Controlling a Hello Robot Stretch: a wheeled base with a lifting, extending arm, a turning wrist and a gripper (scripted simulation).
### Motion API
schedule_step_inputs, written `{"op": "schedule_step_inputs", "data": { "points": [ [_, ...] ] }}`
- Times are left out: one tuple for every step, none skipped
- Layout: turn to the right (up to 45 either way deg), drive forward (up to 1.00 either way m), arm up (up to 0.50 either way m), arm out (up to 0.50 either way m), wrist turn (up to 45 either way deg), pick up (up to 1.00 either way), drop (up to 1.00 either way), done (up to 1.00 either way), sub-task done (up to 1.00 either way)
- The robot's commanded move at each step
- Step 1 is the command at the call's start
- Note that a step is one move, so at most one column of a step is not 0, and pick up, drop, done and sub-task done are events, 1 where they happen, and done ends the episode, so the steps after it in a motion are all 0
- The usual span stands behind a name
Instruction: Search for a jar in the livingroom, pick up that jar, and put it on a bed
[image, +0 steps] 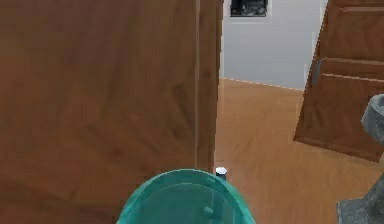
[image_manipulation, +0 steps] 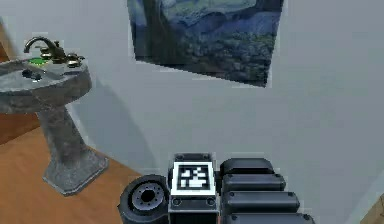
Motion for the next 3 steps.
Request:
{"op": "schedule_step_inputs", "data": {
  "points": [
    [45.0,0.0,0.0,0.0,0.0,0.0,0.0,0.0,0.0],
    [-45.0,0.0,0.0,0.0,0.0,0.0,0.0,0.0,0.0],
    [45.0,0.0,0.0,0.0,0.0,0.0,0.0,0.0,0.0]
  ]
}}
